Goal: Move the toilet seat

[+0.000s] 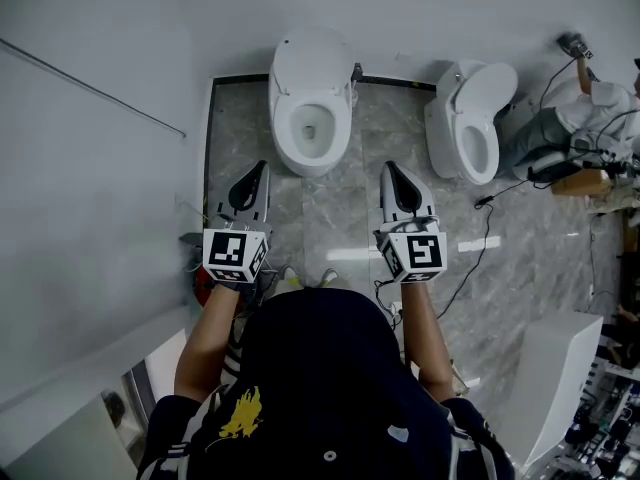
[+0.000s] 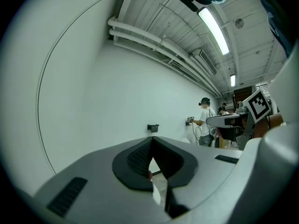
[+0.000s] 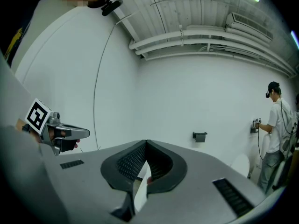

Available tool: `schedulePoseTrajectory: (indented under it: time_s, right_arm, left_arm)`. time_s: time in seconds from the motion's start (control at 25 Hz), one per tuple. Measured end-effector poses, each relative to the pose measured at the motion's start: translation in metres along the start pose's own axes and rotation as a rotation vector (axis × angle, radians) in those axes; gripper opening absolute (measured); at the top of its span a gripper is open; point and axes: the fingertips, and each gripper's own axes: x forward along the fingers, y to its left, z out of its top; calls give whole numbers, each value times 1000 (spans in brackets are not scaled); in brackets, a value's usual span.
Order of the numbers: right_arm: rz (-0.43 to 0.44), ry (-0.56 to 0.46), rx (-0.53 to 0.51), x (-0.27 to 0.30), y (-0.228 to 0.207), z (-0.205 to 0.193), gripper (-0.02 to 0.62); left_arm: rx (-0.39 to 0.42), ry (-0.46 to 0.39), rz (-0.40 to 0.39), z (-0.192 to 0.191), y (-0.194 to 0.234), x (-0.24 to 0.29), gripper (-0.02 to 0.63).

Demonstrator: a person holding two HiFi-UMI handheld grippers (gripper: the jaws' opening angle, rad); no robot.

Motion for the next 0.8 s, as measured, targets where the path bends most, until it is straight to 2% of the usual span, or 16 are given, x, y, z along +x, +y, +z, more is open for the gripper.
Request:
schedulePoseTrajectory:
  time_s: [0.2,0.36,0.8]
  right_arm:
    - [-17,8,-18,3,24,-2,26]
    - [-37,19,-30,2,37,-4,26]
    - [-60,66,-11,15,34,-30,26]
  left_arm:
    - [14,-21,-29,-5,14,-13,15]
    - [-7,-19,-40,-14,23,-18,15]
    - [-33,21,-61,-36,31,-8,15]
